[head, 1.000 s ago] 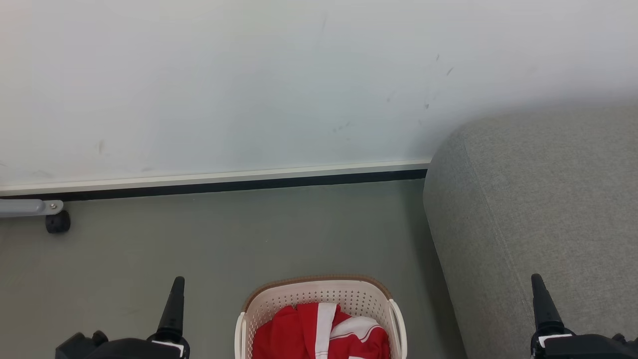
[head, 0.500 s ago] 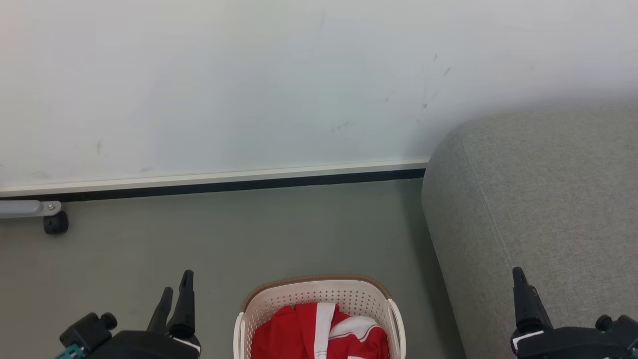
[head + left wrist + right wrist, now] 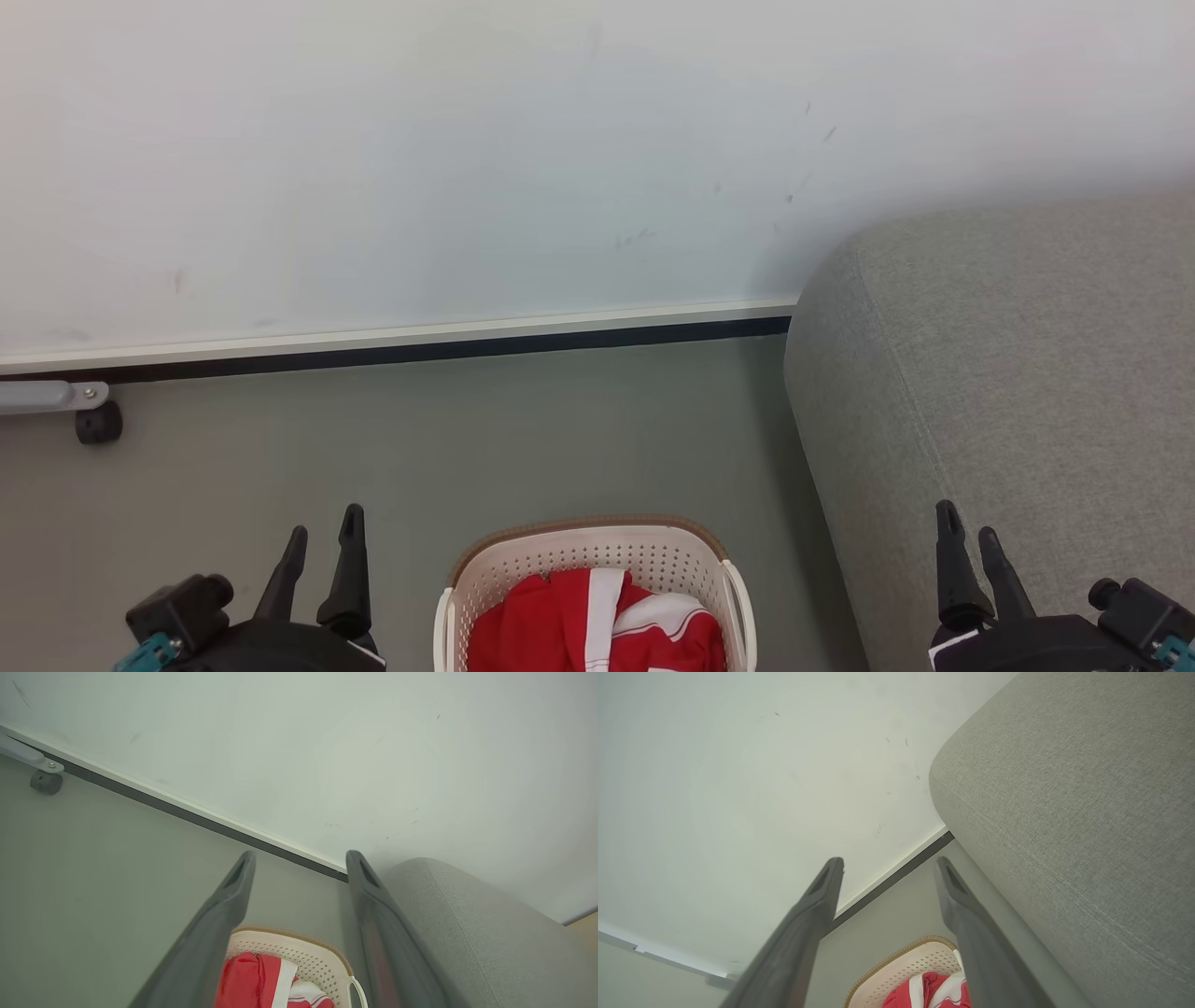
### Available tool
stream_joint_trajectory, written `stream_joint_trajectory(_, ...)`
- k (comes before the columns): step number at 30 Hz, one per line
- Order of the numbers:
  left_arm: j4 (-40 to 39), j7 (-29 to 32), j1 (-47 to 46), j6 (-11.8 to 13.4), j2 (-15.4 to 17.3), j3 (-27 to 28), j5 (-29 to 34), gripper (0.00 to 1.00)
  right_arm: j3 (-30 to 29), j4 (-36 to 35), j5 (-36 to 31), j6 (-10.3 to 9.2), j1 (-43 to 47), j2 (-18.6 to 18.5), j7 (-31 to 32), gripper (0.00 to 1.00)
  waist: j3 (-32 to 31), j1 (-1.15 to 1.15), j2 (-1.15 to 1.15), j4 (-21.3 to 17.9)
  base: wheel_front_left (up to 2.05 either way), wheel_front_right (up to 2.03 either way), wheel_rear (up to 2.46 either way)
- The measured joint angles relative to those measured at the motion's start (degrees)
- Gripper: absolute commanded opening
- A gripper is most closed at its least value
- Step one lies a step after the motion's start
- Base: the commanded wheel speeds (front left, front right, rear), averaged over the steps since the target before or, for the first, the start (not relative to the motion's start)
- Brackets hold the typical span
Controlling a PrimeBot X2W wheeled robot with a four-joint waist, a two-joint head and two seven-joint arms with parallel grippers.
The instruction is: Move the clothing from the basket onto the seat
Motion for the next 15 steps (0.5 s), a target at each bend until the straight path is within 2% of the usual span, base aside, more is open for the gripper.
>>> stream_joint_trajectory(15, -0.51, -3.49, 1.2, 2.43, 0.82, -1.53, 13.74, 1.0, 3.1, -1.27, -12.54, -1.76, 1.08, -0.69, -3.48, 1.0, -0.48, 0.0, 0.0, -0.52, 0.0, 0.0, 0.0)
